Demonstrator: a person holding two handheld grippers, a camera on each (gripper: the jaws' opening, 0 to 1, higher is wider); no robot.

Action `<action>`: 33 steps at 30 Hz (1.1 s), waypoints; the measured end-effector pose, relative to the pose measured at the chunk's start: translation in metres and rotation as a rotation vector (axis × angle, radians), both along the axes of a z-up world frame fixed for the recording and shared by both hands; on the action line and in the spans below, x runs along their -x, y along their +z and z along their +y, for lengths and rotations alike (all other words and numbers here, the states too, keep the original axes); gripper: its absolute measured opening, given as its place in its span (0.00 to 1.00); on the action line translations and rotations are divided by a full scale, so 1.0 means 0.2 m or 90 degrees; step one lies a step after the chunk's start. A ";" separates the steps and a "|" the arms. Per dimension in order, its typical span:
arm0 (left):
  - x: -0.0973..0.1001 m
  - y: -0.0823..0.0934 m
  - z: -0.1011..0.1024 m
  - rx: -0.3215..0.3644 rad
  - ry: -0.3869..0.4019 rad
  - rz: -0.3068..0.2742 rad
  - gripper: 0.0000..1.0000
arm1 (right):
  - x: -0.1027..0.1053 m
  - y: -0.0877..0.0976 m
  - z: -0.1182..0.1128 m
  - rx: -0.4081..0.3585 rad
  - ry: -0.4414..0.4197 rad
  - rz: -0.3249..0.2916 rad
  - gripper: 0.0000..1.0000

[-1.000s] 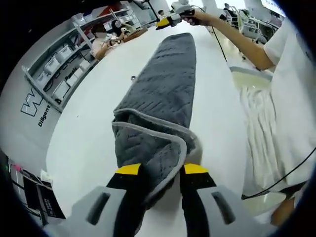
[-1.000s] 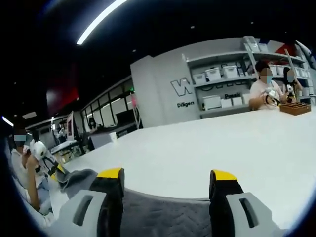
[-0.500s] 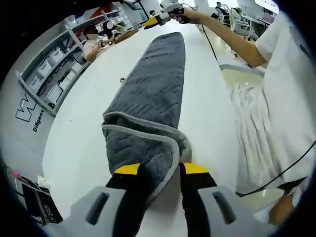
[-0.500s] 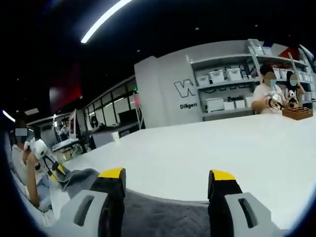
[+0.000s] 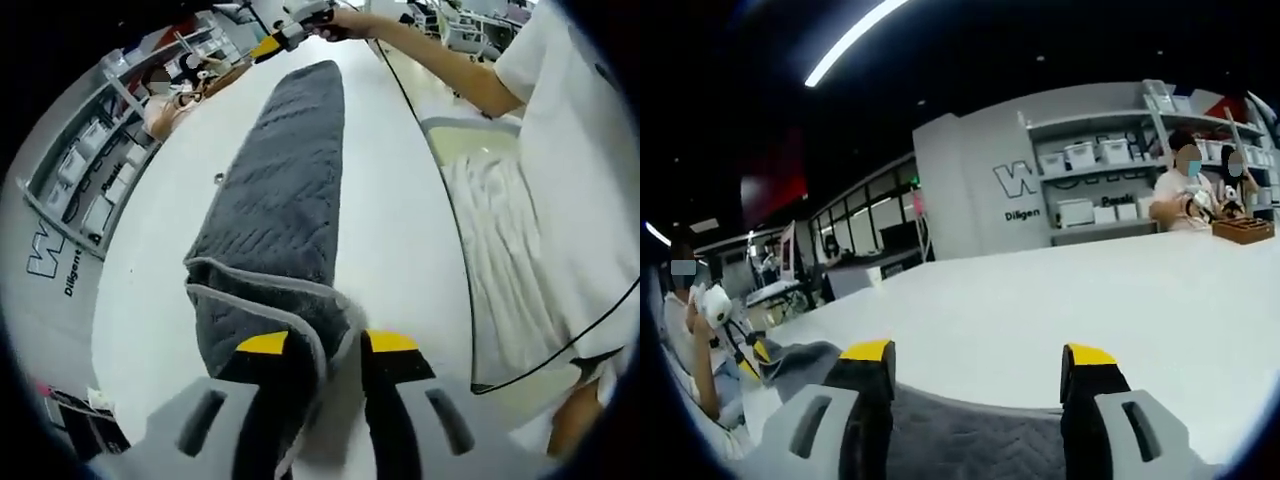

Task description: Open the folded towel by lifting each exposed corner and separating the folded layers until the towel lies flat within the target outline without major curled edges

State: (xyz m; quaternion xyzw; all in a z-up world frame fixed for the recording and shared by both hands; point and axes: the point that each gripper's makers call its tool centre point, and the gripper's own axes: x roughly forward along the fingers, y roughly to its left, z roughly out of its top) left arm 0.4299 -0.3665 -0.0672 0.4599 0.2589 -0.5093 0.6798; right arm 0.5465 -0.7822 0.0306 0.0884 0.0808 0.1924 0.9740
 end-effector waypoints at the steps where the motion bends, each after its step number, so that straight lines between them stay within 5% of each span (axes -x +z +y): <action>1: 0.00 0.00 -0.01 0.001 -0.003 -0.003 0.29 | 0.00 0.00 0.00 0.000 -0.001 -0.001 0.66; 14: -0.02 -0.05 -0.01 -0.034 0.001 -0.003 0.26 | 0.00 0.01 -0.01 0.004 -0.002 0.000 0.65; 33: -0.02 -0.06 -0.02 -0.024 -0.011 0.009 0.17 | 0.01 0.07 0.02 0.008 0.011 -0.013 0.64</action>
